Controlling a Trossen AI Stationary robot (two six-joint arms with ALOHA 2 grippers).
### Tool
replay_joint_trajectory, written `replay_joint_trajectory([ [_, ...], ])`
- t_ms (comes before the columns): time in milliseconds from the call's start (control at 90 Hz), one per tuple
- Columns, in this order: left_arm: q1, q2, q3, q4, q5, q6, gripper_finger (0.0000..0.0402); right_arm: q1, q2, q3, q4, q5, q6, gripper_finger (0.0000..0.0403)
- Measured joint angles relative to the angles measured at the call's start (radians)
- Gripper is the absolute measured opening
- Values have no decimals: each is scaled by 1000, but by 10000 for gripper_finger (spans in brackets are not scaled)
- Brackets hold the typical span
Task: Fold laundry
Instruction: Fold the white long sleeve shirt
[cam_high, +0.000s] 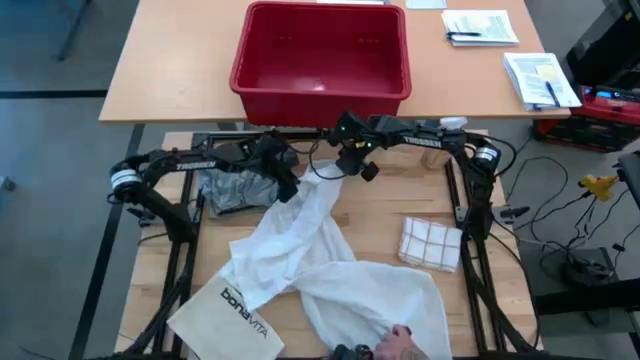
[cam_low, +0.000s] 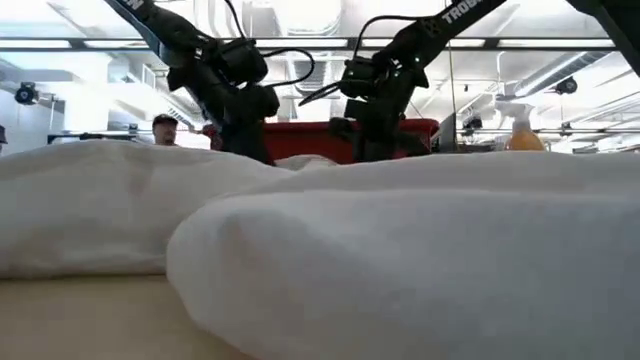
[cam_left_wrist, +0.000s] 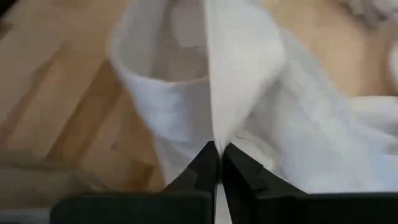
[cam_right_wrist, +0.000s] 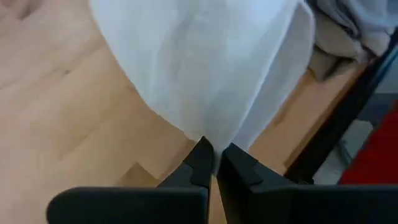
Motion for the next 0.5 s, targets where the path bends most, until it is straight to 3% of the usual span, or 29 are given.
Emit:
replay_joint_trajectory([
  [111, 0, 0, 41, -31, 108, -11, 0, -10, 2, 0, 5, 9, 6, 0],
  [267, 0, -2, 85, -91, 141, -29, 0, -27, 2, 2, 12, -2, 13, 0],
  [500, 25, 29, 67, -140, -41, 41, 0, -29, 3, 2, 24, -17, 14, 0],
])
